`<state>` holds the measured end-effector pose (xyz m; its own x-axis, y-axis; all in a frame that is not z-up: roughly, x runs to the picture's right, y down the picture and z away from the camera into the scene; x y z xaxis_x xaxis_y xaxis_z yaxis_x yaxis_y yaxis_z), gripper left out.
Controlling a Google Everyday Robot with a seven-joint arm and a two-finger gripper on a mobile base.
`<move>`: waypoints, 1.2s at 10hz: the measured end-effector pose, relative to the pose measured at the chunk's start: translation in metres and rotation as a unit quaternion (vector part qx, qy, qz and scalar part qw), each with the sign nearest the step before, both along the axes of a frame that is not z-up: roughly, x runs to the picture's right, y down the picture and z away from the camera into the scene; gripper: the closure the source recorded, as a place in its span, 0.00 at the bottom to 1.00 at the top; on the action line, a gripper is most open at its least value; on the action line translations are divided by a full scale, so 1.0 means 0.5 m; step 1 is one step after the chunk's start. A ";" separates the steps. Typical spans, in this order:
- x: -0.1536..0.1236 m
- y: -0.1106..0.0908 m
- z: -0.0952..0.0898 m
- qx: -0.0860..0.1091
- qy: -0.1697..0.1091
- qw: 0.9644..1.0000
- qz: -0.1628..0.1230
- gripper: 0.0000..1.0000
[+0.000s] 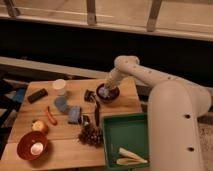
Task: Wipe purple bowl with towel
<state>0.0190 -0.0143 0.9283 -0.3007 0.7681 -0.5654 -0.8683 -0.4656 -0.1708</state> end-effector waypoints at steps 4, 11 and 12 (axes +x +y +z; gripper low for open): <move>-0.089 0.054 0.007 -0.021 -0.032 0.999 -0.020 1.00; 0.057 0.015 0.010 -0.012 0.008 1.000 0.012 1.00; 0.057 0.002 0.023 -0.011 0.003 1.000 0.014 1.00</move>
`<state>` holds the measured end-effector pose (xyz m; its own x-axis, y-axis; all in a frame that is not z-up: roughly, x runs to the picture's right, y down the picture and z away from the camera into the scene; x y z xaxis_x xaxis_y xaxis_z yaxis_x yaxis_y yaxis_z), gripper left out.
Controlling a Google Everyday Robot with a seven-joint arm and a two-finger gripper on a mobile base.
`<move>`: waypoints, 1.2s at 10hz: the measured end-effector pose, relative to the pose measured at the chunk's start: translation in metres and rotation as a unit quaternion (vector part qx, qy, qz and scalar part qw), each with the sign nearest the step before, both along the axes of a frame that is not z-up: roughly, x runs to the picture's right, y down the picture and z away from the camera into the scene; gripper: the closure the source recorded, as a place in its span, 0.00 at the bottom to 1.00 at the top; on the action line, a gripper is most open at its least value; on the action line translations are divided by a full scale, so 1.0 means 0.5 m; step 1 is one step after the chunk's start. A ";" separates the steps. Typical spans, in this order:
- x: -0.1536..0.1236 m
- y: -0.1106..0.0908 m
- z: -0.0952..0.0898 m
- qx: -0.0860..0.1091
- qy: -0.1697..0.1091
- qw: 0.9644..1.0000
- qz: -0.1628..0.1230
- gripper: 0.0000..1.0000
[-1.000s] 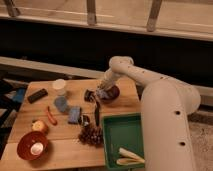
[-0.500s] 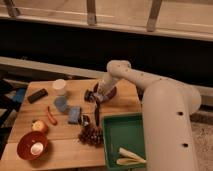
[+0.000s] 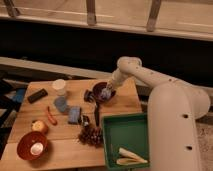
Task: Wipe purple bowl with towel
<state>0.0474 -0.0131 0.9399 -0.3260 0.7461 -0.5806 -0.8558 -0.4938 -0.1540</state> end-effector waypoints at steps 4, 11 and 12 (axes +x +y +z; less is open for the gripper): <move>-0.082 -0.012 0.027 0.001 -0.031 0.999 -0.006 1.00; -0.021 0.019 -0.029 0.005 0.001 1.000 -0.002 1.00; -0.008 -0.007 -0.011 0.008 0.003 1.000 0.001 1.00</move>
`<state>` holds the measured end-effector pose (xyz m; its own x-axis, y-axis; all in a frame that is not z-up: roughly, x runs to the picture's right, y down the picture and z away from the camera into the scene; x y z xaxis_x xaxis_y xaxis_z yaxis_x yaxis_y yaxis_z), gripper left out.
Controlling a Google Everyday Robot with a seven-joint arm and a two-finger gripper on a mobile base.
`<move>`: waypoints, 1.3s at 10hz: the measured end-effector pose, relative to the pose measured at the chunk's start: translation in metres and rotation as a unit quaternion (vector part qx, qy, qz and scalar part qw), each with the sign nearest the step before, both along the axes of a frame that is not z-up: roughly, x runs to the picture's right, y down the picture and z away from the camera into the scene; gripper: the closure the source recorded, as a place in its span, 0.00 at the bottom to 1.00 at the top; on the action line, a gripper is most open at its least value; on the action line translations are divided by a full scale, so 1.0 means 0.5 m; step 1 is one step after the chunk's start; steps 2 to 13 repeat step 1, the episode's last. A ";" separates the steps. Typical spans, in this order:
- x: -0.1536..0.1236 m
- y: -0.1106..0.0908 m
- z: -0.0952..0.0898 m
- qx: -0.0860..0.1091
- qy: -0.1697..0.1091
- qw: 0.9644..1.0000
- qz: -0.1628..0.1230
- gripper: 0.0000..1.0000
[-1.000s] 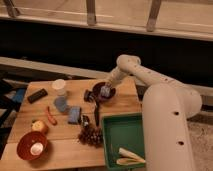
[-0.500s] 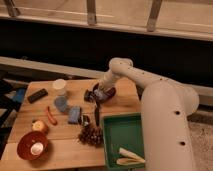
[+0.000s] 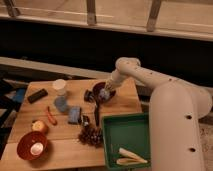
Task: Wipe purple bowl with towel
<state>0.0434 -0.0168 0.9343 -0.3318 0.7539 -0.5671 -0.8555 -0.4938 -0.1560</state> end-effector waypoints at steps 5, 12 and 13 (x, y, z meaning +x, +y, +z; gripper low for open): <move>0.011 -0.022 0.021 0.001 -0.001 1.000 0.001 1.00; 0.011 -0.022 0.021 0.001 -0.001 1.000 0.001 1.00; 0.011 -0.022 0.021 0.001 -0.001 1.000 0.001 1.00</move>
